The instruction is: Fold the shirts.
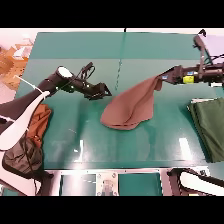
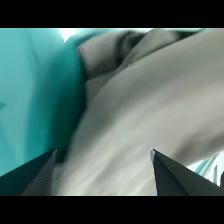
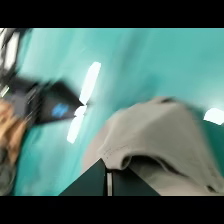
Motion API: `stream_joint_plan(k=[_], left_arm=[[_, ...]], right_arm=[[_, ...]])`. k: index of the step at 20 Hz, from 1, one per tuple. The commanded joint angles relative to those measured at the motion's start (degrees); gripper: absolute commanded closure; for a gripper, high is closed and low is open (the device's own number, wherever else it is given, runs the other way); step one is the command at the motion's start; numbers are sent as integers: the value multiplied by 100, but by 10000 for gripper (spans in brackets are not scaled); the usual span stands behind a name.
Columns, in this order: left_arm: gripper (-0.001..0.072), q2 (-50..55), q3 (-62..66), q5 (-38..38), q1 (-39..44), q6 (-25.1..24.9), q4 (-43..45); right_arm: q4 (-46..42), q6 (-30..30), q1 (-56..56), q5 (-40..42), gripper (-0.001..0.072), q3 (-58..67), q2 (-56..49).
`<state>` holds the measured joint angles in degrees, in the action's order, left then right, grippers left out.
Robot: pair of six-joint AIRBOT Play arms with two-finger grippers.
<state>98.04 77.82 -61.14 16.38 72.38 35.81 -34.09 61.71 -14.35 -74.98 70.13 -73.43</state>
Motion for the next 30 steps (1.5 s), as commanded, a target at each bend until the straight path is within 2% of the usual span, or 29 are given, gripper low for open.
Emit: stream_joint_plan(k=[1,2,4,6,10,12,14,15,16,17,18,21,26,30], left_arm=[[24,66,-9,-1250,-142,175,149],[25,66,-11,-1738,-70,313,205],[24,52,-11,-2229,398,682,680],[23,55,-11,-2017,1099,1036,1316],[23,87,-28,11,2277,1812,1788],[24,116,-109,970,2544,2068,1810],[24,125,-245,1567,2568,2295,1834],[49,127,-293,1738,2557,2398,1950],[189,127,-302,1790,2557,2496,2192],[362,127,-295,1770,2557,2516,2404],[667,125,-295,1696,2533,2507,2455],[684,-116,-122,1209,2371,2315,2614],[684,-1515,1707,-409,1812,2218,4684],[684,-2549,3593,-1084,1558,1362,5060]], right_arm=[[-109,87,-608,332,698,17,-116],[-111,85,-643,328,698,-15,-203],[-114,79,-612,341,698,-105,-389],[-116,79,-595,343,698,-149,-557],[-179,81,-603,396,698,-146,-640],[-179,81,-603,393,698,-146,-640],[-177,81,-603,382,698,-146,-640],[-177,81,-603,365,698,-146,-640],[-177,81,-603,337,698,-146,-640],[-175,83,-603,317,698,-146,-638],[-177,81,-608,295,698,-144,-638],[-122,92,-654,275,698,-92,-533],[1075,236,-767,28,699,894,271],[1220,236,-767,50,699,1875,1331]])
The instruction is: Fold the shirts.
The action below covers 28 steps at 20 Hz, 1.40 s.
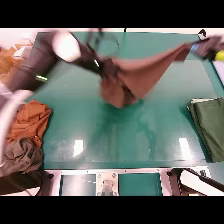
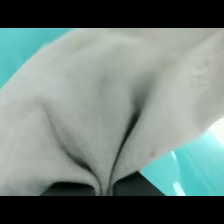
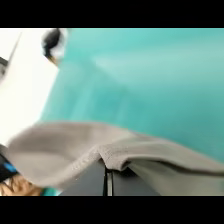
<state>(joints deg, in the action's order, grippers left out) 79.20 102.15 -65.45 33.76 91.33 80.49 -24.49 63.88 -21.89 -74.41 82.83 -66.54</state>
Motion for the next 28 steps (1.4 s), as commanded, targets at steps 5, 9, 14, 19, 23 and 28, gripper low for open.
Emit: stream_joint_plan(k=[5,9,14,19,23,28], left_arm=[[684,-1556,1849,-686,-179,-822,1519],[683,-1591,1604,-1108,-179,-1104,1775],[683,-1550,-229,-1233,-179,-1139,988],[683,-678,-2153,-262,-179,-1239,297],[683,1104,-2264,1257,-352,-1215,271],[126,1947,-990,1023,-1305,-890,-612]], right_arm=[[94,350,-13,9,699,883,1967],[-636,903,-11,-120,698,835,2524],[-1082,946,-9,-81,698,-396,2551],[-1176,15,-9,1241,698,-2846,1598],[-1045,-319,-9,2197,698,-3353,-479],[-782,-605,-39,2229,565,-2699,-1897]])
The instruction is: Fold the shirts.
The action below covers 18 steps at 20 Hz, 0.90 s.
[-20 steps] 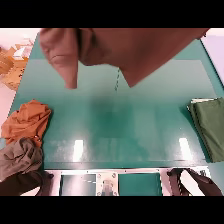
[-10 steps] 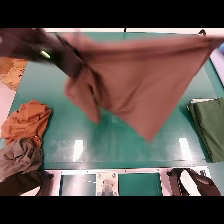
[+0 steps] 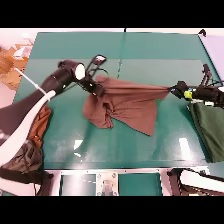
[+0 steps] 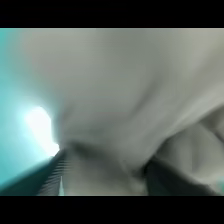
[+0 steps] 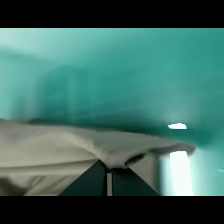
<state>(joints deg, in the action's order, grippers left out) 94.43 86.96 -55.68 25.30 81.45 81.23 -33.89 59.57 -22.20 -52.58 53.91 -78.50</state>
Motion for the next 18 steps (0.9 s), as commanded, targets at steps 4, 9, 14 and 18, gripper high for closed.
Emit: stream_joint_plan(k=[4,9,14,18], left_arm=[[126,404,1843,-2194,-1386,103,-728],[158,374,1880,-3670,-2087,321,-767],[684,264,916,-4000,-2111,380,-763],[684,-881,-909,-3436,-2122,337,-354]], right_arm=[[-348,428,-446,-800,432,538,-407],[-1742,1661,-647,-1707,416,-682,831],[-1716,1683,-516,-1541,293,-2610,1543],[-1147,1478,229,-649,297,-3165,1353]])
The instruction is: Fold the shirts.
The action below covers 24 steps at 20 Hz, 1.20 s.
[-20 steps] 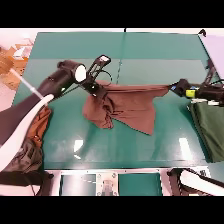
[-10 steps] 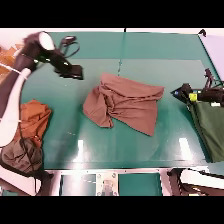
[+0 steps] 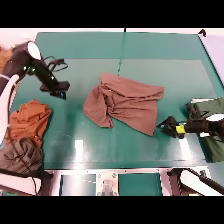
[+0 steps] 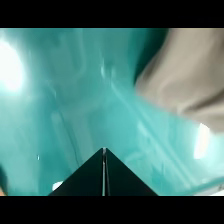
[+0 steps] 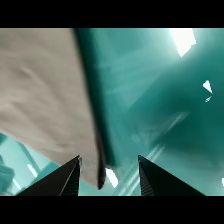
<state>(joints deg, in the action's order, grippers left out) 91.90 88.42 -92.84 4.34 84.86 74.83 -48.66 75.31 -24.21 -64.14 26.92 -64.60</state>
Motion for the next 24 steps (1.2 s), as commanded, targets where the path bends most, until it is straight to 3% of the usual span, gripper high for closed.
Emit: stream_joint_plan(k=[1,4,5,6,8,9,10,12,17,20,24], left_arm=[[684,-979,-1543,522,-28,2,330],[684,-1816,-2887,1202,-26,85,273],[684,-1954,-3228,1480,-26,186,155],[684,-2004,-3480,1773,-26,291,-50],[681,-2004,-3853,2492,-26,516,-745],[477,-2004,-3991,2872,-26,461,-1233],[171,-2004,-4085,3195,-26,369,-1655],[227,-2004,-4247,3821,31,162,-2277],[228,-1742,-4760,5261,739,155,-3145],[228,-1255,-4789,5615,1198,-105,-3703],[239,-1123,-4782,5766,1222,-442,-4096]], right_arm=[[507,-96,691,660,299,-455,-173],[914,-140,1423,1093,463,-271,-610],[960,-243,1547,1071,546,-164,-691],[916,-337,1593,1038,695,-57,-697],[713,-330,1436,901,697,201,-586],[664,-326,1259,793,697,337,-479],[616,-256,1034,693,697,503,-356],[557,-223,654,466,697,804,-254],[560,-223,597,369,697,925,-251],[560,-229,605,367,697,925,-251],[557,-247,605,363,697,925,-249]])
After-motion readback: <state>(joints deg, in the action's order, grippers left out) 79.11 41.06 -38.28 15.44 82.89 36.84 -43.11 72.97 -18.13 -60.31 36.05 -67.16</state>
